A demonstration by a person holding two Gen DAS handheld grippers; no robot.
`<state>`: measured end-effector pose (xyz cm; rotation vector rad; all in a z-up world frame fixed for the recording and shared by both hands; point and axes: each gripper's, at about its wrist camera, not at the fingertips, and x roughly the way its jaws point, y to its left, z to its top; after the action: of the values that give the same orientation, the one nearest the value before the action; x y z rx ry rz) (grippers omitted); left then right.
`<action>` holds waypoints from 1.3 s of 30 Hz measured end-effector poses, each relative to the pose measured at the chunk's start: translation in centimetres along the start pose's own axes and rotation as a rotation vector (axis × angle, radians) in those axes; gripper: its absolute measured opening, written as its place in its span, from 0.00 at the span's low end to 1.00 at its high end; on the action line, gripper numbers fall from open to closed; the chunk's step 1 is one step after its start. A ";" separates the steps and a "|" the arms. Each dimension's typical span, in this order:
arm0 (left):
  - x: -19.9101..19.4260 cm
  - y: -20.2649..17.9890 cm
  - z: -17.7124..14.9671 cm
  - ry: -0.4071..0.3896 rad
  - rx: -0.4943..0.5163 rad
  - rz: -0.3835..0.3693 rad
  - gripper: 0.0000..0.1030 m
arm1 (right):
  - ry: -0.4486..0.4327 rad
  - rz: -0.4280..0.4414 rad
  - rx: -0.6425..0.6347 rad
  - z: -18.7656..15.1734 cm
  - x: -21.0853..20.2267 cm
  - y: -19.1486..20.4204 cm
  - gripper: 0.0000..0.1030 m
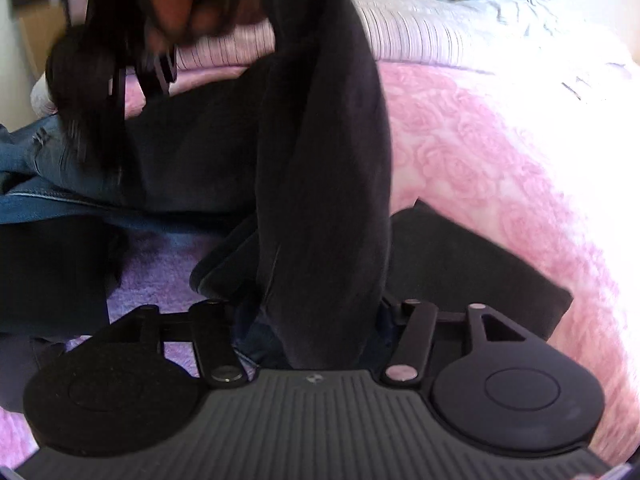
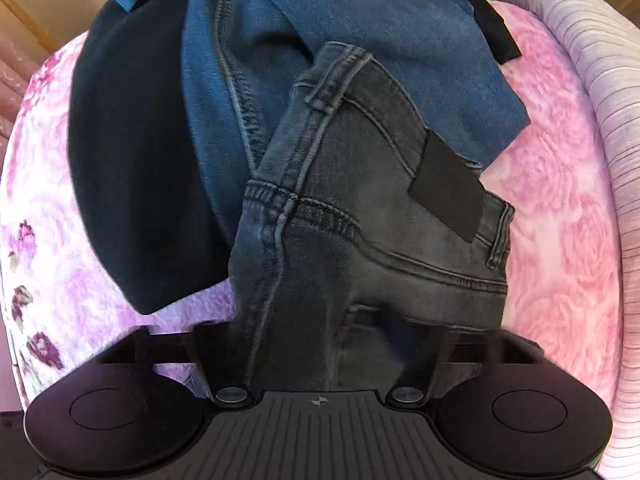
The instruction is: Fold clothes
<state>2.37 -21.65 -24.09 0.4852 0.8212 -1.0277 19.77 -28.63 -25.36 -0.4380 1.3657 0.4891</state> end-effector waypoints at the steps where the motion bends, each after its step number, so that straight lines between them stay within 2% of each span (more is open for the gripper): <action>1: 0.1 0.1 0.1 0.002 0.012 -0.009 0.29 | -0.040 -0.005 0.052 -0.4 -0.9 -0.9 0.18; 2: 0.0 0.0 0.3 -0.005 0.028 -0.019 0.12 | -0.081 -0.011 0.104 -0.9 -2.0 -1.8 0.17; 3: -0.4 -0.2 0.7 -0.018 0.055 -0.027 0.08 | -0.130 -0.025 0.149 -2.1 -3.6 -2.8 0.16; 5: -1.2 -0.9 1.6 -0.045 0.114 -0.042 0.06 | -0.233 -0.047 0.265 -5.3 -7.5 -4.9 0.15; 7: -2.8 -2.8 2.4 -0.091 0.228 -0.043 0.06 | -0.348 -0.057 0.412 -10.1 -11.9 -7.0 0.14; 9: -5.0 -5.5 2.7 -0.133 0.353 -0.060 0.06 | -0.472 -0.060 0.542 -16.5 -16.4 -7.9 0.14; 12: -7.7 -11.0 2.3 -0.165 0.511 -0.095 0.06 | -0.629 -0.101 0.719 -27.8 -21.3 -6.3 0.14; 15: -9.6 -16.3 1.0 -0.143 0.619 -0.144 0.06 | -0.699 -0.148 0.940 -39.0 -22.9 -3.3 0.15; 18: -10.0 -21.2 -0.9 -0.076 0.687 -0.214 0.09 | -0.657 -0.178 1.247 -50.8 -20.5 -0.2 0.16; 20: -10.1 -24.1 -2.1 -0.016 0.735 -0.266 0.15 | -0.573 -0.163 1.466 -58.2 -17.5 1.9 0.18; 22: -10.7 -25.3 -3.1 0.037 0.719 -0.324 0.22 | -0.384 -0.107 1.622 -63.7 -14.1 3.8 0.21; 24: -11.3 -26.3 -3.9 0.090 0.702 -0.380 0.39 | -0.197 -0.051 1.760 -69.0 -10.9 5.8 0.31; 25: -11.1 -25.4 -4.1 0.112 0.684 -0.400 0.43 | -0.170 -0.036 1.782 -70.3 -10.4 7.0 0.33; 27: -11.0 -23.2 -3.7 0.152 0.653 -0.436 0.50 | -0.127 -0.078 1.708 -70.7 -10.5 8.8 0.45; 30: -10.8 -19.4 -2.5 0.205 0.612 -0.488 0.56 | -0.078 -0.164 1.684 -71.1 -11.1 9.7 0.49; 33: -9.7 -15.2 -0.8 0.248 0.586 -0.511 0.56 | -0.081 -0.252 1.692 -70.1 -11.9 9.3 0.50; 35: -9.0 -11.9 0.2 0.259 0.594 -0.481 0.57 | -0.112 -0.296 1.653 -68.8 -12.6 8.8 0.50; 37: -7.6 -9.1 1.2 0.236 0.645 -0.350 0.59 | -0.164 -0.295 1.575 -66.4 -13.2 7.8 0.52; 39: -5.5 -6.1 2.8 0.208 0.654 -0.238 0.62 | -0.197 -0.261 1.490 -63.4 -13.0 6.6 0.58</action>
<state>-3.53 -23.33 -17.95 1.0826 0.7242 -1.4889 -37.18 -59.86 -22.40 0.6432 1.1172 -0.7141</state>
